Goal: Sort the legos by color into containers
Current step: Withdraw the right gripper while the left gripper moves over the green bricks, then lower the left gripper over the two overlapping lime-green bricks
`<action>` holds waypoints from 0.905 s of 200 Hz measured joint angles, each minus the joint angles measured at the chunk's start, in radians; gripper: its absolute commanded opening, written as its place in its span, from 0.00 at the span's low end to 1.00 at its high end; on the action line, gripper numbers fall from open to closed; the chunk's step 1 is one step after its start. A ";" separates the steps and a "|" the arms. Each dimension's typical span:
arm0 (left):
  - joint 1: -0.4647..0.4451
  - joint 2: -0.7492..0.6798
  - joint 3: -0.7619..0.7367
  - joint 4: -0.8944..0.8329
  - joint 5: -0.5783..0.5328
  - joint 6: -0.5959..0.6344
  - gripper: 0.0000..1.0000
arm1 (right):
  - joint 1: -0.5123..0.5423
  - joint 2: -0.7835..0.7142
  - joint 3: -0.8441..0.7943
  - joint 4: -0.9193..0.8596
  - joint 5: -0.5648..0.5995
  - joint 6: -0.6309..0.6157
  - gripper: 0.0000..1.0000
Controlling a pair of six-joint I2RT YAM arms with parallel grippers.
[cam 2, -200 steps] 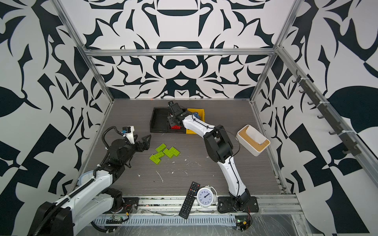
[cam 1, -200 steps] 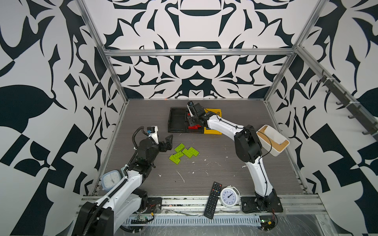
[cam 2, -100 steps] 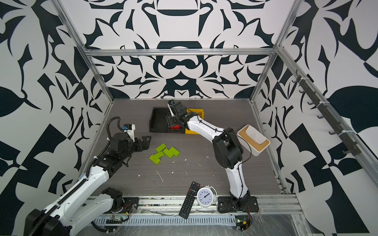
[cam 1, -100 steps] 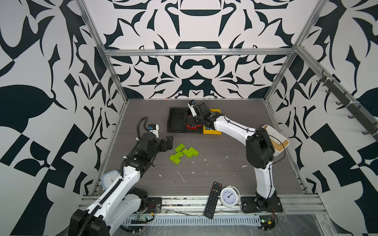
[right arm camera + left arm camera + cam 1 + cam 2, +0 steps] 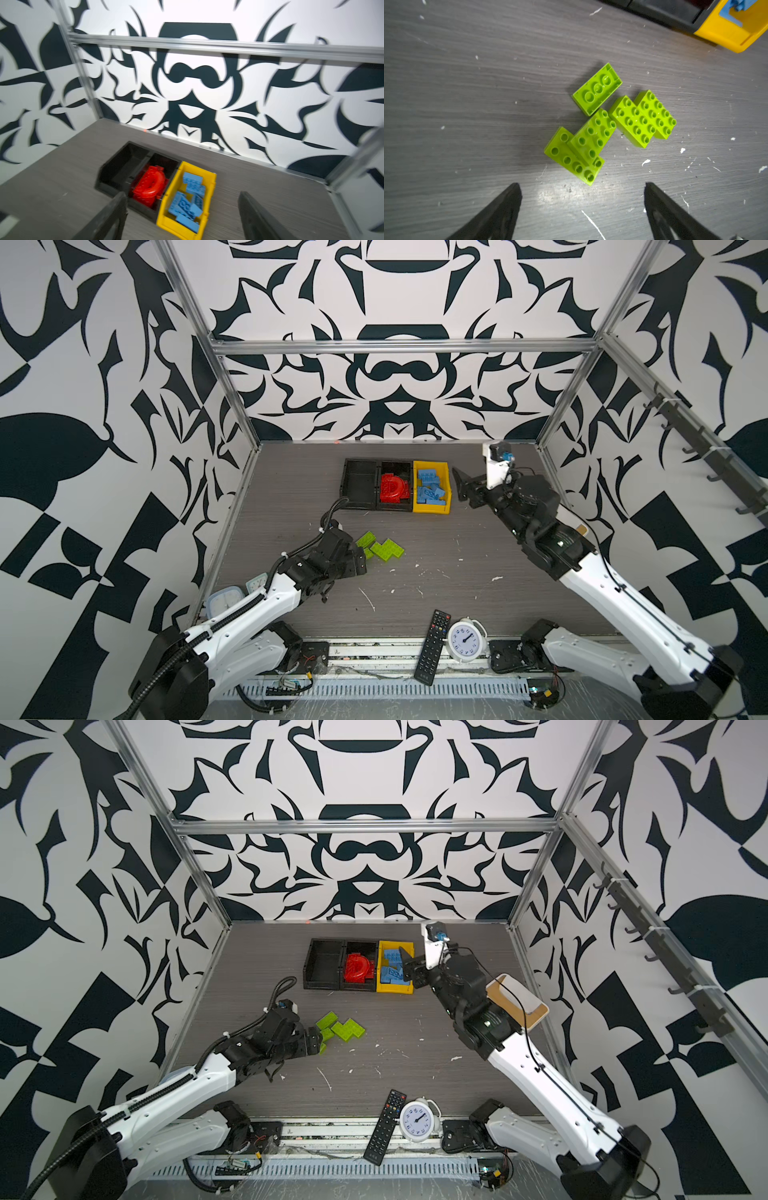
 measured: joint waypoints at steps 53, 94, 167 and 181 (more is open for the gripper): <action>-0.034 0.103 0.014 -0.014 0.000 -0.051 0.88 | -0.030 -0.006 -0.241 0.054 0.016 -0.027 0.92; -0.053 0.183 0.045 -0.010 0.010 -0.064 0.87 | -0.031 0.082 -0.248 0.118 -0.035 -0.021 0.95; -0.058 0.310 0.056 0.025 -0.045 -0.063 0.89 | -0.031 0.100 -0.268 0.156 -0.097 -0.013 0.96; -0.058 0.315 0.056 0.045 -0.050 -0.063 0.89 | -0.031 0.103 -0.268 0.156 -0.105 -0.013 0.97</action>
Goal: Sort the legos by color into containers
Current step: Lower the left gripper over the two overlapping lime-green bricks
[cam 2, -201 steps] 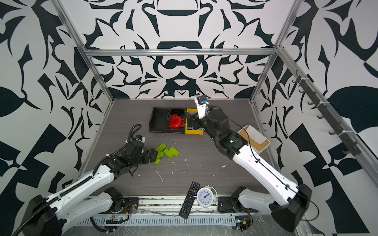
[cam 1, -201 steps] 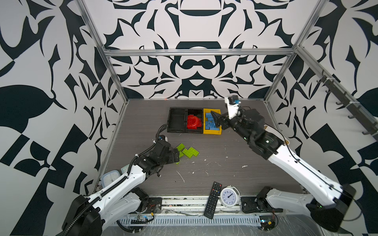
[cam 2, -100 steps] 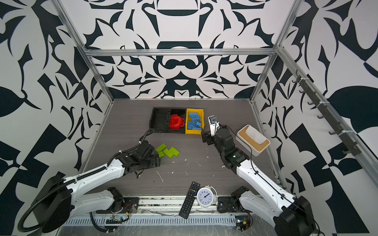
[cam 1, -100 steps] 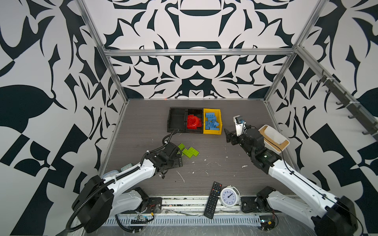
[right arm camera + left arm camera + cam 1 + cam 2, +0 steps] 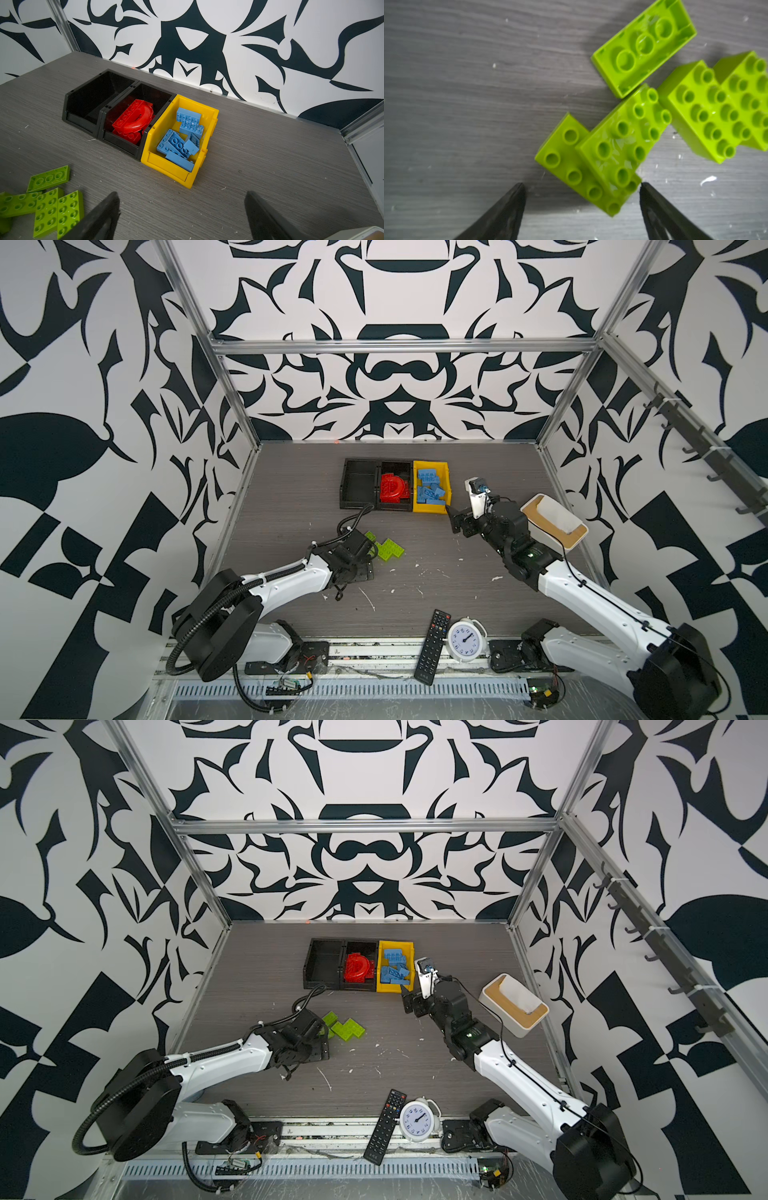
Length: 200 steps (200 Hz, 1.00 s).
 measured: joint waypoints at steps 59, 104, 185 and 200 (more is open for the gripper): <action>0.000 0.023 0.000 0.085 -0.021 0.007 0.90 | 0.000 0.010 -0.006 0.006 -0.033 0.000 0.97; 0.004 0.066 0.024 0.093 -0.051 0.030 0.88 | 0.000 0.018 -0.006 0.006 -0.060 0.000 0.97; 0.112 0.009 -0.019 0.064 -0.035 0.074 0.75 | 0.000 0.037 -0.006 0.006 -0.103 0.004 0.98; 0.113 0.003 -0.019 0.044 -0.028 0.079 0.71 | 0.000 0.044 -0.006 0.006 -0.109 0.005 0.98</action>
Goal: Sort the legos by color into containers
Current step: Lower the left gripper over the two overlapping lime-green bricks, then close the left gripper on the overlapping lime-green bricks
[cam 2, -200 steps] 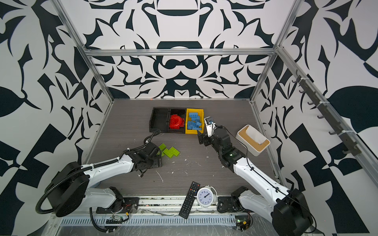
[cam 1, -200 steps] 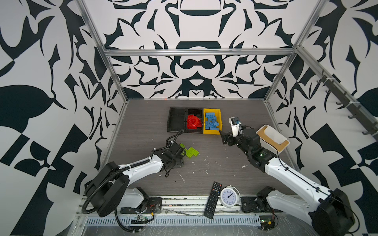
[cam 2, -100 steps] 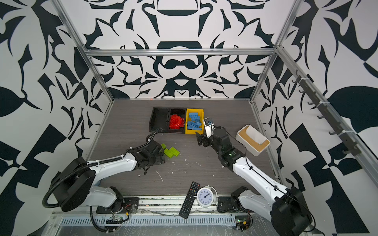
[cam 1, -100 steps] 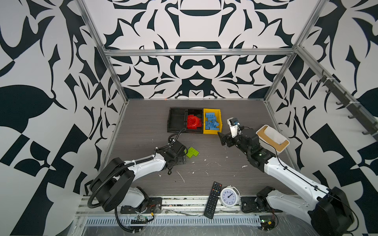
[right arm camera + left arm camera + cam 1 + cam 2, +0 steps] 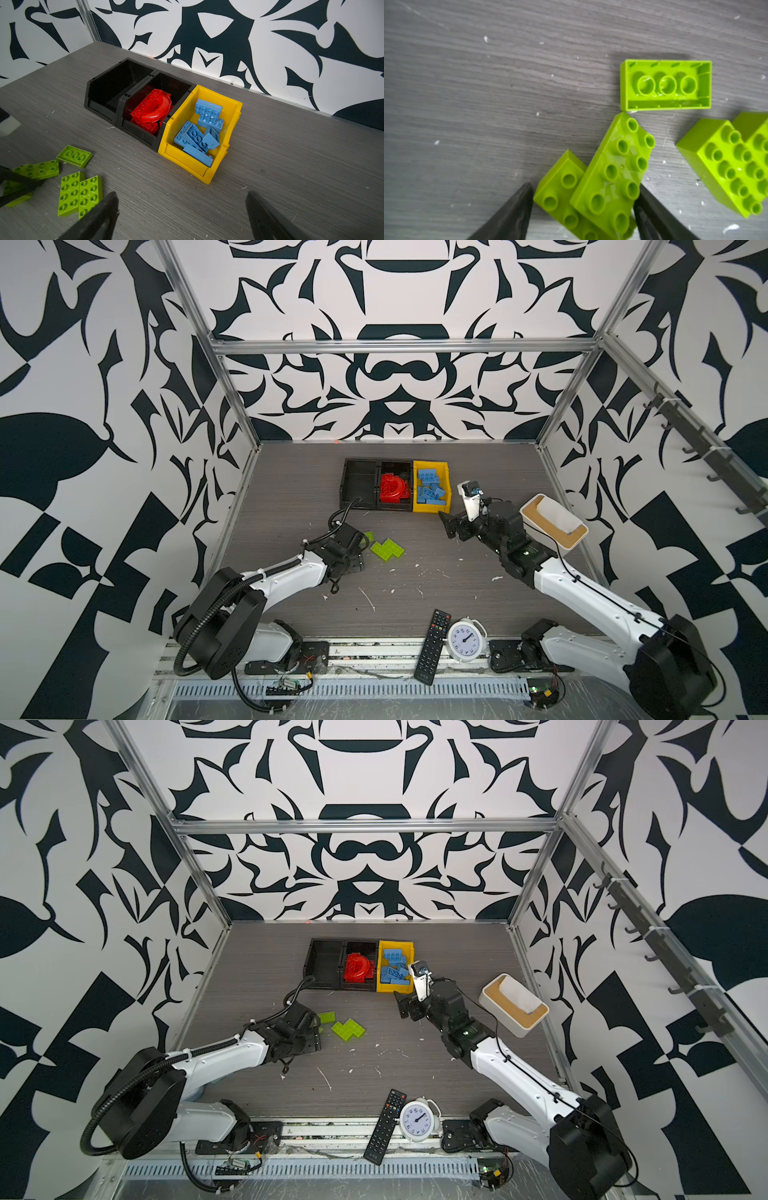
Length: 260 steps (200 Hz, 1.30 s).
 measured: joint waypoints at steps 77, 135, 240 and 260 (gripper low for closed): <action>0.000 -0.055 0.001 -0.119 0.003 0.013 0.71 | 0.000 0.012 0.000 0.000 -0.022 0.006 0.99; 0.004 -0.093 0.001 -0.128 0.018 0.027 0.75 | 0.000 0.012 0.000 0.000 -0.031 0.011 1.00; 0.005 -0.017 0.001 -0.087 0.005 0.039 0.63 | 0.000 0.012 0.000 0.000 -0.044 0.014 0.99; 0.011 -0.016 0.002 -0.088 0.000 0.040 0.61 | 0.000 0.012 0.000 0.000 -0.048 0.014 1.00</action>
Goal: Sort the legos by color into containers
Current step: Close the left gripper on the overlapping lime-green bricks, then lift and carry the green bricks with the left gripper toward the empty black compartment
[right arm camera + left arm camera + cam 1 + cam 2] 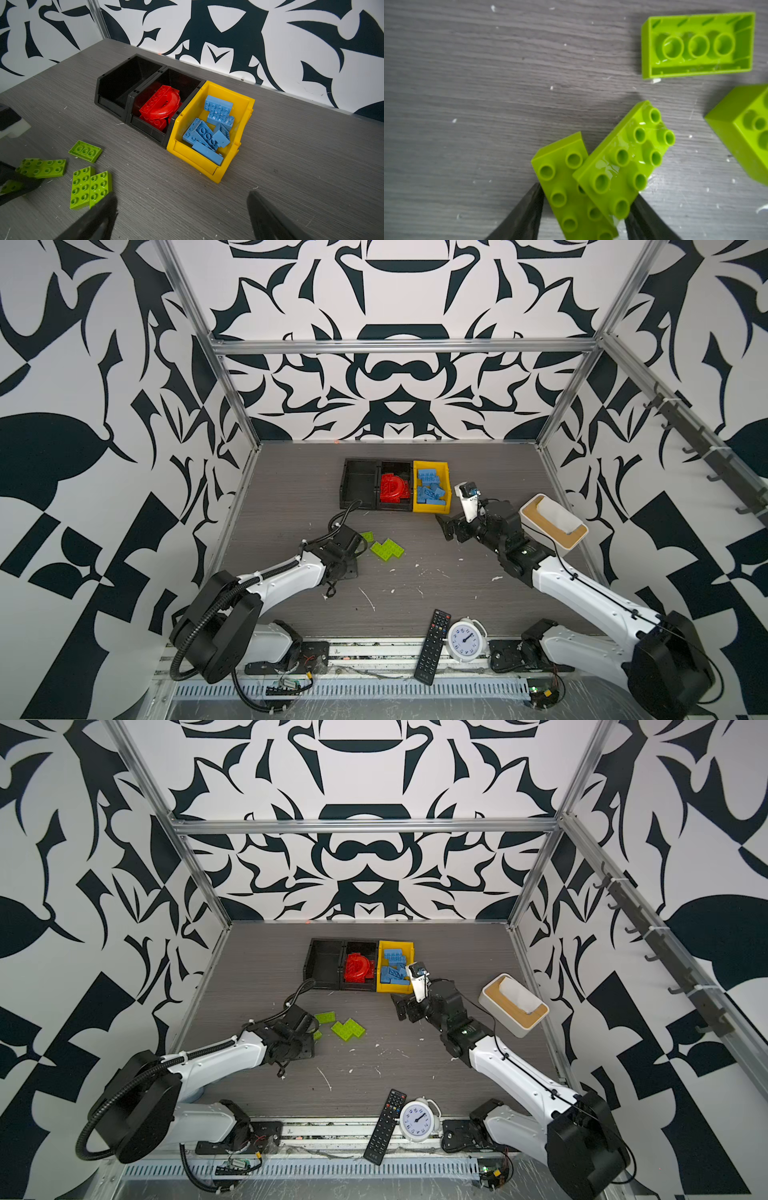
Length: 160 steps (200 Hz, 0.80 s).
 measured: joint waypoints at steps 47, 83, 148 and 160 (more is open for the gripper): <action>0.016 0.000 0.000 0.000 -0.015 -0.004 0.44 | 0.000 0.003 0.000 0.000 -0.006 0.000 1.00; 0.026 0.012 0.013 -0.004 -0.020 -0.010 0.35 | 0.000 0.025 0.001 0.000 -0.011 0.000 1.00; 0.028 -0.108 0.018 -0.103 -0.003 -0.024 0.23 | 0.000 0.025 0.001 -0.001 -0.012 0.002 0.99; 0.028 -0.171 0.018 -0.125 -0.003 -0.025 0.23 | 0.000 0.025 0.001 -0.001 -0.014 0.003 1.00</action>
